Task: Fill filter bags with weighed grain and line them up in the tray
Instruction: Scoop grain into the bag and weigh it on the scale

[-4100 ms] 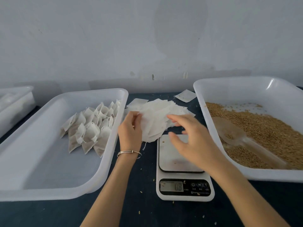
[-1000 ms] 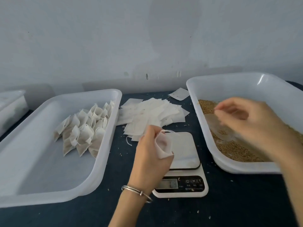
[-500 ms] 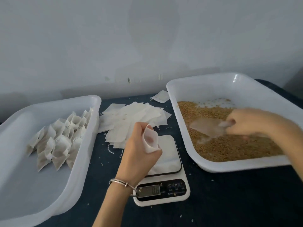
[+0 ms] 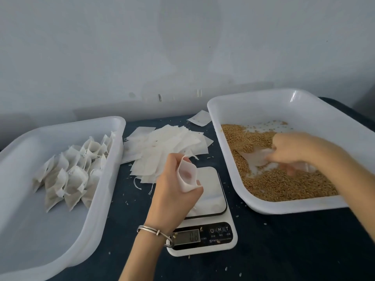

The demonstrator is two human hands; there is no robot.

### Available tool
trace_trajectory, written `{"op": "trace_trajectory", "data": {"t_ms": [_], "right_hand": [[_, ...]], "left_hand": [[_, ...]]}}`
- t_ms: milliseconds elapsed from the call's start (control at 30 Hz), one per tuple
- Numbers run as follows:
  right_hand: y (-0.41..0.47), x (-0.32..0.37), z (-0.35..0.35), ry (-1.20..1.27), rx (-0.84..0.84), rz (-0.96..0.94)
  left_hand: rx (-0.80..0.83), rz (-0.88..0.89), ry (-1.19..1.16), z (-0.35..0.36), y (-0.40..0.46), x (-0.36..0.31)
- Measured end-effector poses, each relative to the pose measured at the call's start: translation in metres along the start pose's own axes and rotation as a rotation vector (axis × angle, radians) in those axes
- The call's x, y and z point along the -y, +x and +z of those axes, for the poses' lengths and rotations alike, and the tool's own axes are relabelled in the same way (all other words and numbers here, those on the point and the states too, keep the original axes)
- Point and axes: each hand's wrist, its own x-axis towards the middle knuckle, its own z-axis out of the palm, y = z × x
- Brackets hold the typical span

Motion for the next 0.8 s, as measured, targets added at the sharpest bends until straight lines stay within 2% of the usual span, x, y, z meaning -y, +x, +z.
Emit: {"op": "trace_trajectory", "data": {"t_ms": [167, 333, 567, 800], "right_hand": [[0.035, 0.007, 0.021, 0.242, -0.069, 0.005], [0.049, 0.008, 0.031, 0.195, -0.164, -0.073], [0.05, 0.002, 0.031, 0.435, -0.336, -0.132], [0.049, 0.001, 0.031, 0.402, -0.393, -0.158]], "left_hand": [[0.018, -0.013, -0.012, 0.0, -0.003, 0.0], [0.016, -0.036, -0.03, 0.004, -0.005, -0.001], [0.014, -0.049, -0.002, 0.009, -0.008, -0.001], [0.013, -0.057, -0.001, 0.007, -0.01, -0.003]]}}
